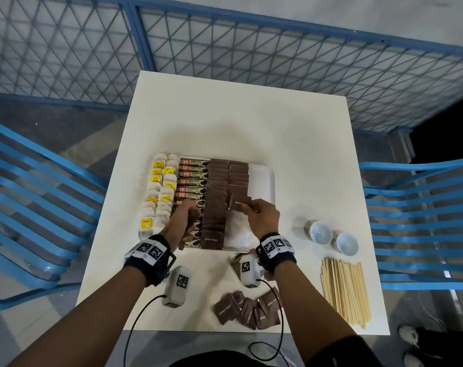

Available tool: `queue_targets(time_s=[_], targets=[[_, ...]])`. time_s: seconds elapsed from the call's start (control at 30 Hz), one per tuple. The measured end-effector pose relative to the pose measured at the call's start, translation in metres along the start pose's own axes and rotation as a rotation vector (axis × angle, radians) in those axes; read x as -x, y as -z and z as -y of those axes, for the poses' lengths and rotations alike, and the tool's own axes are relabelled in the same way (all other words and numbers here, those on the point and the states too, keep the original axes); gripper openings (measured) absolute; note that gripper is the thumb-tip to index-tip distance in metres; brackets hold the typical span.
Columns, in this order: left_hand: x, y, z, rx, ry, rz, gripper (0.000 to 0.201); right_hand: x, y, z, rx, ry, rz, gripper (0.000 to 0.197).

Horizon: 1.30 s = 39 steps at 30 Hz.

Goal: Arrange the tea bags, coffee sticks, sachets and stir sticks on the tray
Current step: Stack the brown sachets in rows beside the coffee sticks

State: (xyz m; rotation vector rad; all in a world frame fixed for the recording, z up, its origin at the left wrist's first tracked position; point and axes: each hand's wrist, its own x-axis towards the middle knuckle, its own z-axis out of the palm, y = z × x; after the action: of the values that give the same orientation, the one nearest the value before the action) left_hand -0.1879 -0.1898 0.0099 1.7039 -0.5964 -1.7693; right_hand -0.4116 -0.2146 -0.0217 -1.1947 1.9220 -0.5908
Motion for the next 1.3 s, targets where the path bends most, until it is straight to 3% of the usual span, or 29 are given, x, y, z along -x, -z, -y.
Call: queue_targets(time_s=[0.1, 0.2, 0.33, 0.6, 1.1, 1.3], targets=[[0.001, 0.008, -0.002, -0.001, 0.008, -0.003, 0.019, 0.000, -0.006, -0.002, 0.035, -0.002, -0.018, 0.014], [0.000, 0.013, -0.004, -0.037, 0.037, -0.013, 0.025, 0.000, -0.011, 0.001, 0.040, -0.028, -0.033, 0.013], [-0.005, 0.015, -0.006, -0.149, -0.016, -0.031, 0.014, -0.001, -0.011, 0.003, 0.003, -0.079, -0.070, 0.022], [-0.012, 0.016, -0.003, -0.148, -0.005, -0.064, 0.004, -0.004, -0.015, 0.003, -0.004, -0.098, -0.073, 0.028], [-0.004, 0.015, -0.005, -0.206, -0.061, -0.035, 0.009, -0.005, -0.011, 0.006, -0.057, -0.129, -0.081, 0.023], [0.000, 0.015, -0.008, -0.222, -0.161, -0.041, 0.005, 0.004, -0.005, 0.011, -0.094, -0.053, -0.200, 0.015]])
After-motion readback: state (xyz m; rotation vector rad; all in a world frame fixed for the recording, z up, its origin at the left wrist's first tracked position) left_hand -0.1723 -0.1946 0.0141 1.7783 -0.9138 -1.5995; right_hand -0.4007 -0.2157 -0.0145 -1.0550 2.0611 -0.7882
